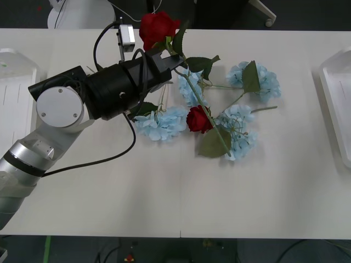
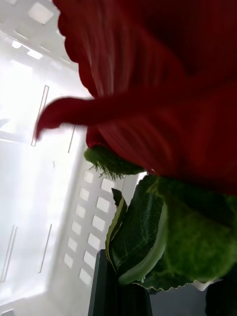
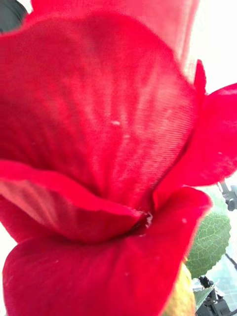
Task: Put the red flowers into the right box and the blue flowers into the left box
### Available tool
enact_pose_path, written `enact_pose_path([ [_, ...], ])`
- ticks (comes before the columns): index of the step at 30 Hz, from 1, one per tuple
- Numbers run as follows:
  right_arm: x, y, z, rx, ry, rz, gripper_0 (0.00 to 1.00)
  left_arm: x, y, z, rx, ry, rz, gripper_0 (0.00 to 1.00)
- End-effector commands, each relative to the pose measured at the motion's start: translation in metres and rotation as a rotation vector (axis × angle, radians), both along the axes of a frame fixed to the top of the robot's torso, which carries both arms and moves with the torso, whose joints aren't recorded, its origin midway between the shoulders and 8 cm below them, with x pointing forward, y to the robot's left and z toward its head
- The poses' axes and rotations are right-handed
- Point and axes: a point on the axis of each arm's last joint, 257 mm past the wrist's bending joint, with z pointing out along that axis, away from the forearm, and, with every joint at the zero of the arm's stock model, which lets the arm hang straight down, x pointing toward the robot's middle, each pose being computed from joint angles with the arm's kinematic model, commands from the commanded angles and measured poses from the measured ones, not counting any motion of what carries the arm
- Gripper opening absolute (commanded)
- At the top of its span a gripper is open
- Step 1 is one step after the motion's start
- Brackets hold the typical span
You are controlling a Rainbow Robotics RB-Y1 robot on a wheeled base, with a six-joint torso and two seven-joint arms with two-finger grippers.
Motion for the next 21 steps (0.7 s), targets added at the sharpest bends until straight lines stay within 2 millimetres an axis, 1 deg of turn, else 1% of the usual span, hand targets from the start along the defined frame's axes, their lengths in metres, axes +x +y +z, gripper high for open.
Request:
enact_pose_path([
  [1, 0.025, 0.013, 0.003, -0.025, -0.053, 0.020, 0.00, -0.002, -0.005, 0.044, -0.023, -0.086, -0.017, 0.00],
  [6, 0.029, 0.011, -0.008, -0.014, -0.066, 0.019, 0.00, -0.002, -0.004, 0.045, -0.022, -0.088, -0.016, 0.00],
  [11, 0.031, 0.012, -0.012, -0.015, -0.068, 0.025, 0.00, -0.002, -0.004, 0.044, -0.020, -0.088, -0.016, 0.00],
  [12, 0.030, 0.011, -0.013, -0.013, -0.068, 0.024, 0.05, -0.002, -0.004, 0.044, -0.019, -0.089, -0.016, 0.00],
  [13, 0.031, 0.011, -0.012, -0.015, -0.068, 0.024, 0.15, -0.001, -0.003, 0.044, -0.020, -0.090, -0.015, 0.00],
  [14, 0.030, 0.011, -0.013, -0.015, -0.066, 0.025, 0.29, -0.001, -0.003, 0.044, -0.020, -0.090, -0.015, 0.00],
  [15, 0.031, 0.012, -0.012, -0.015, -0.067, 0.026, 0.40, -0.001, -0.003, 0.044, -0.020, -0.090, -0.013, 0.00],
  [17, 0.030, 0.010, -0.011, -0.012, -0.066, 0.024, 0.54, -0.001, -0.003, 0.043, -0.020, -0.088, -0.014, 0.00],
  [21, 0.020, 0.007, -0.015, 0.024, -0.042, -0.007, 0.67, -0.001, -0.003, 0.044, -0.020, -0.090, -0.015, 0.00],
])
